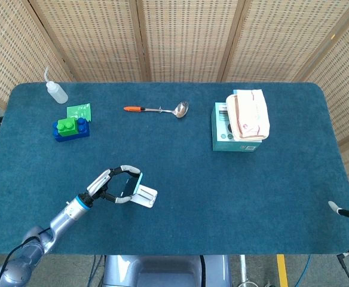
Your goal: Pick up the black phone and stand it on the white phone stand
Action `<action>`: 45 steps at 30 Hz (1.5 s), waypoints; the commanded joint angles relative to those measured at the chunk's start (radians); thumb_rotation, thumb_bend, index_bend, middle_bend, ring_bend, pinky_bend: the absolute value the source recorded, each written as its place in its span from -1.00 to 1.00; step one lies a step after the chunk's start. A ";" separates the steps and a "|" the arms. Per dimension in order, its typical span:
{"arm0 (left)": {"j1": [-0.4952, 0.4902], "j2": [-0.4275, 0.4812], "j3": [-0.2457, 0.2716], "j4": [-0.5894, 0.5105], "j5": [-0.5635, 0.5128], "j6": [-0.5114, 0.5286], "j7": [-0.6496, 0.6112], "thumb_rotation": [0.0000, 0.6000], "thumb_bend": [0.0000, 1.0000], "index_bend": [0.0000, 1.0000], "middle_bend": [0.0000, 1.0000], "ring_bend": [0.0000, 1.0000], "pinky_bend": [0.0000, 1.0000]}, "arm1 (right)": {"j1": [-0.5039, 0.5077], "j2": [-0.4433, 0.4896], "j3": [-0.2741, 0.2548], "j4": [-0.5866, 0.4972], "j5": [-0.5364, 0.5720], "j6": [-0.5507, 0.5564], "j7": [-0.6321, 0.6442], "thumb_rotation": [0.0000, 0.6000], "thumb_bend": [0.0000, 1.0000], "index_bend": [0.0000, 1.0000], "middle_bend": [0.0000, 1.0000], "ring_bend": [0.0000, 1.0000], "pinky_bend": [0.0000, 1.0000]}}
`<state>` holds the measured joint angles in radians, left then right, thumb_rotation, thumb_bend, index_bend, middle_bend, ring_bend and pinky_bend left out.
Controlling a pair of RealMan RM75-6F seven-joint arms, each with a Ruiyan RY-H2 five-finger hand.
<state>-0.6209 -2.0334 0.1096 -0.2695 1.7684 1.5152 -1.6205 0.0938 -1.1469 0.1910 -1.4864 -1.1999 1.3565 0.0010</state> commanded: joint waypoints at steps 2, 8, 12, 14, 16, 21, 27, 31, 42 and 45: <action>0.001 -0.009 0.014 0.015 0.003 -0.010 0.008 1.00 -0.44 -0.23 -0.22 -0.16 -0.15 | -0.001 0.001 0.000 0.000 -0.001 0.001 0.002 1.00 -1.00 -1.00 -1.00 -1.00 -1.00; 0.005 -0.022 0.020 0.036 -0.003 -0.016 0.030 1.00 -0.53 -0.23 -0.22 -0.17 -0.15 | -0.002 0.002 0.000 0.000 0.001 0.000 0.004 1.00 -1.00 -1.00 -1.00 -1.00 -1.00; 0.005 -0.030 0.021 0.047 -0.011 -0.017 0.045 1.00 -0.60 -0.23 -0.22 -0.17 -0.15 | -0.002 0.003 -0.001 -0.002 0.000 0.001 0.004 1.00 -1.00 -1.00 -1.00 -1.00 -1.00; 0.007 -0.032 0.022 0.052 -0.014 -0.015 0.052 1.00 -0.64 -0.23 -0.22 -0.17 -0.15 | -0.002 0.003 -0.001 -0.002 0.000 0.000 0.003 1.00 -1.00 -1.00 -1.00 -1.00 -1.00; 0.008 -0.033 0.025 0.055 -0.015 -0.013 0.058 1.00 -0.68 -0.25 -0.26 -0.18 -0.15 | -0.002 0.004 -0.001 -0.002 0.001 0.000 0.002 1.00 -1.00 -1.00 -1.00 -1.00 -1.00; 0.008 -0.034 0.032 0.060 -0.013 -0.006 0.071 1.00 -0.85 -0.80 -0.81 -0.68 -0.20 | -0.002 0.004 -0.001 -0.004 0.002 0.001 0.002 1.00 -1.00 -1.00 -1.00 -1.00 -1.00; 0.016 -0.033 0.014 0.057 -0.035 0.048 0.076 1.00 -0.92 -1.00 -1.00 -0.95 -0.35 | -0.003 0.007 -0.003 -0.008 0.000 0.001 0.000 1.00 -1.00 -1.00 -1.00 -1.00 -1.00; 0.019 -0.031 -0.006 0.050 -0.053 0.098 0.084 1.00 -0.92 -1.00 -1.00 -0.95 -0.35 | -0.007 0.011 -0.004 -0.015 -0.005 0.007 0.003 1.00 -1.00 -1.00 -1.00 -1.00 -1.00; 0.020 0.116 -0.048 -0.056 -0.083 0.233 0.257 1.00 -0.96 -1.00 -1.00 -1.00 -0.81 | -0.020 0.024 -0.015 -0.038 -0.046 0.039 0.021 1.00 -1.00 -1.00 -1.00 -1.00 -1.00; 0.028 0.228 -0.052 -0.192 -0.090 0.216 0.430 1.00 -0.90 -1.00 -1.00 -1.00 -0.97 | -0.021 0.027 -0.019 -0.040 -0.054 0.038 0.031 1.00 -1.00 -1.00 -1.00 -1.00 -1.00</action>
<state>-0.5962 -1.9264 0.0660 -0.3271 1.6878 1.7412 -1.3626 0.0731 -1.1208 0.1731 -1.5260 -1.2530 1.3946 0.0311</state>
